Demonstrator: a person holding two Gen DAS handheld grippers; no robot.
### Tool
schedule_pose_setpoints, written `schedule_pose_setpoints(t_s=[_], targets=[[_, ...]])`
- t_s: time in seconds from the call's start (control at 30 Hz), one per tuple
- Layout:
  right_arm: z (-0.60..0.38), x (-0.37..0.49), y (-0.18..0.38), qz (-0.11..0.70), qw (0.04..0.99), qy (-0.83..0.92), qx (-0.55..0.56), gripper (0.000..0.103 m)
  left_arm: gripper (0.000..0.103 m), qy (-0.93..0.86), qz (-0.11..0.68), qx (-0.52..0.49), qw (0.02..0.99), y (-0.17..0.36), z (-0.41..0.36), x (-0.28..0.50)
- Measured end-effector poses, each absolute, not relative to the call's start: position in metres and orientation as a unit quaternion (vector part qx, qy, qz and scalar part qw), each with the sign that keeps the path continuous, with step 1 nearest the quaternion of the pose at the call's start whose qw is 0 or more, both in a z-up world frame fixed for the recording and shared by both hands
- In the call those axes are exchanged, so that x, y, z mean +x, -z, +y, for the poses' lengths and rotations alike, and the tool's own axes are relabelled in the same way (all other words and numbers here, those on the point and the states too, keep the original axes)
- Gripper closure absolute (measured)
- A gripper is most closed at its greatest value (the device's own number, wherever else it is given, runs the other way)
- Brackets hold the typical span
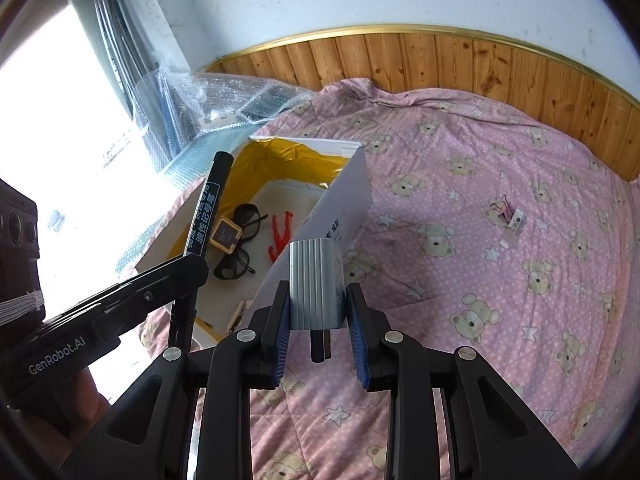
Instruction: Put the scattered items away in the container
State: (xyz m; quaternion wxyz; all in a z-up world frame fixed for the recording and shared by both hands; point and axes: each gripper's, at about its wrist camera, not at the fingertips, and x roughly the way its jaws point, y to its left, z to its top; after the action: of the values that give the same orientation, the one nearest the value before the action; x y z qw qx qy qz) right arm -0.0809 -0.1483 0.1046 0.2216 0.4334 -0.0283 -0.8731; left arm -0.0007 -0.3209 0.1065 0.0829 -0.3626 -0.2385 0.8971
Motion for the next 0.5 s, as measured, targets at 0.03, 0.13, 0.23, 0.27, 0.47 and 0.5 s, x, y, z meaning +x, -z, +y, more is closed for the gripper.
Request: schedule_pose_setpoints(t_s=[0.03, 0.13, 0.23, 0.27, 0.47, 0.5], targets=[[-0.152, -0.083, -0.106, -0.027, 0.224, 0.873, 0.432, 0.075, 0.089, -0.897, -0.241, -0.362, 0.080, -0.106, -0.325, -0.001], [-0.163, -0.090, -0.111, -0.022, 0.232, 0.873, 0.429, 0.075, 0.089, -0.896, -0.249, -0.360, 0.069, -0.106, -0.339, -0.001], [-0.173, -0.096, -0.117, -0.019, 0.242, 0.872, 0.425, 0.075, 0.089, -0.894, -0.260, -0.360, 0.062, -0.105, -0.351, -0.003], [-0.176, -0.098, -0.119, -0.019, 0.245, 0.872, 0.423, 0.075, 0.089, -0.893, -0.262, -0.361, 0.058, -0.104, -0.355, -0.004], [-0.198, -0.112, -0.128, -0.013, 0.264, 0.870, 0.416, 0.075, 0.089, -0.890, -0.275, -0.360, 0.047, -0.104, -0.374, -0.011], [-0.202, -0.114, -0.129, -0.012, 0.267, 0.870, 0.416, 0.075, 0.089, -0.890, -0.276, -0.360, 0.045, -0.104, -0.376, -0.013]])
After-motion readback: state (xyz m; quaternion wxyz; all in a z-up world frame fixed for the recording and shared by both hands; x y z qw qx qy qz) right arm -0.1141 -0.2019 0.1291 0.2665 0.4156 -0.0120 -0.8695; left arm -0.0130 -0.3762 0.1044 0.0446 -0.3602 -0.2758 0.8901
